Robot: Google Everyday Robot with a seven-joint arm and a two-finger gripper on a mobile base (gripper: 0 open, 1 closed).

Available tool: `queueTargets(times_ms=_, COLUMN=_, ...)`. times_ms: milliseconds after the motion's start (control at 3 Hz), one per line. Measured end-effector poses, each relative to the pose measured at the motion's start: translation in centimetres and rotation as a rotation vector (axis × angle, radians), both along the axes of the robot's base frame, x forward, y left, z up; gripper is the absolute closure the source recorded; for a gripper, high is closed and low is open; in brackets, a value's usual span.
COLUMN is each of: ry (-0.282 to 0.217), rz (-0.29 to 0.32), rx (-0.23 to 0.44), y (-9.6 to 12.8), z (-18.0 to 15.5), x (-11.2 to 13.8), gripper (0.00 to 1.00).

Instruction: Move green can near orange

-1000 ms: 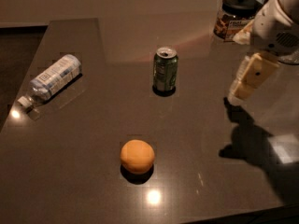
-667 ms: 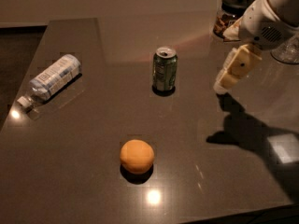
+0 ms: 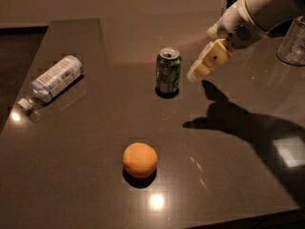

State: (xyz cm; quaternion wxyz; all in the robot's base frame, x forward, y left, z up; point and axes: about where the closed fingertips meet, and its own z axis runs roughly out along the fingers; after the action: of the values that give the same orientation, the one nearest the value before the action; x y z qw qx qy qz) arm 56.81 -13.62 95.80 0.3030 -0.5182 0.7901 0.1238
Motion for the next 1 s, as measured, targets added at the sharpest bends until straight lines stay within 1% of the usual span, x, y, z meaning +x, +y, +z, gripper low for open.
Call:
queueTargets(times_ms=333, ry=-0.004, rz=-0.035, rx=0.047, y=2.0, z=-0.8, x=1.8, gripper=0.0)
queueTargets(times_ms=667, ry=0.001, rz=-0.053, rx=0.073, y=3.8, z=-1.8, x=3.2, gripper=0.0)
queueTargets(times_ms=1000, ry=0.013, rz=-0.053, rx=0.082, y=5.4, z=-2.8, x=3.9, gripper=0.0)
